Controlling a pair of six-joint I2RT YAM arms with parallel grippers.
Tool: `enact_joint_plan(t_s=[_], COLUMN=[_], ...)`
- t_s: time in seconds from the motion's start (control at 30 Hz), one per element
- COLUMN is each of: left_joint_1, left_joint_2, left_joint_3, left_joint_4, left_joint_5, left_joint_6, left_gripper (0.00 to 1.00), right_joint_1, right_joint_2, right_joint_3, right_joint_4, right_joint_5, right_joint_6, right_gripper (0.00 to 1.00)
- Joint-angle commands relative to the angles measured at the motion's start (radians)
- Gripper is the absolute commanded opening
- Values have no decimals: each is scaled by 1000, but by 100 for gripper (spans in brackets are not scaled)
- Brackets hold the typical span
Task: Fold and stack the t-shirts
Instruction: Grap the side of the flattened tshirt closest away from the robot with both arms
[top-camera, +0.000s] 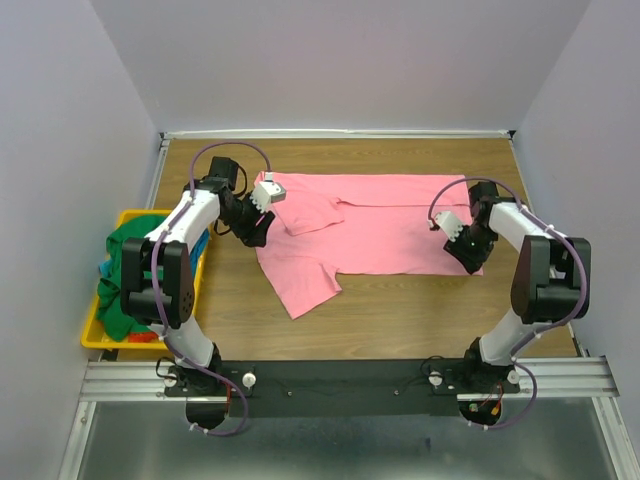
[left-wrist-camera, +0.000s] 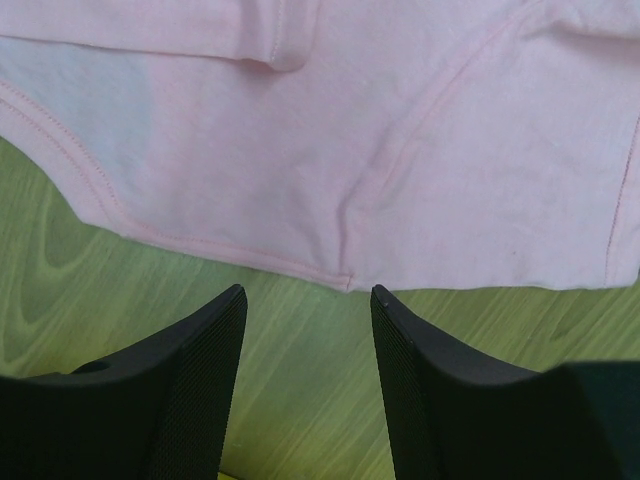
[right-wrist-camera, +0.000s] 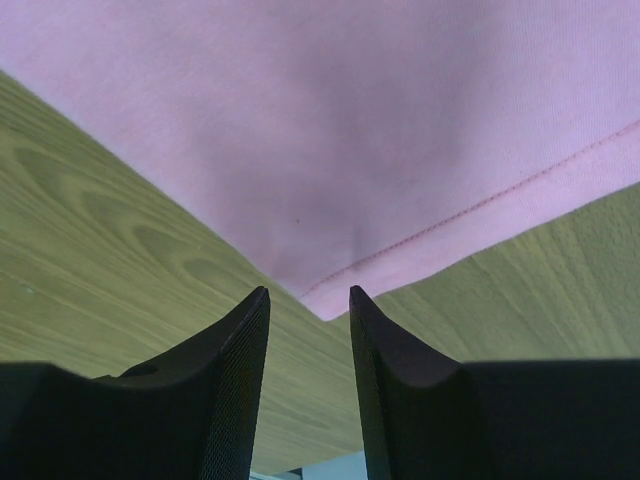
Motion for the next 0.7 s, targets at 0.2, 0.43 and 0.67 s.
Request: enact_joint_plan(t_s=[0.2, 0.43, 0.67], left_joint_1=[-7, -13, -18], left_joint_2=[-26, -25, -19], left_joint_3=[5, -6, 4], left_joint_4=[-12, -13, -15], left_joint_5=[-18, -30, -32], left_joint_6=[51, 68, 67], left_gripper=[61, 61, 61], right_joint_1=[4, 3, 3], right_joint_2=[55, 32, -33], right_joint_3=[-56, -73, -27], right_joint_4=[84, 100, -11], right_joint_5=[33, 34, 16], right_joint_6=[-35, -32, -43], right_gripper=[43, 43, 43])
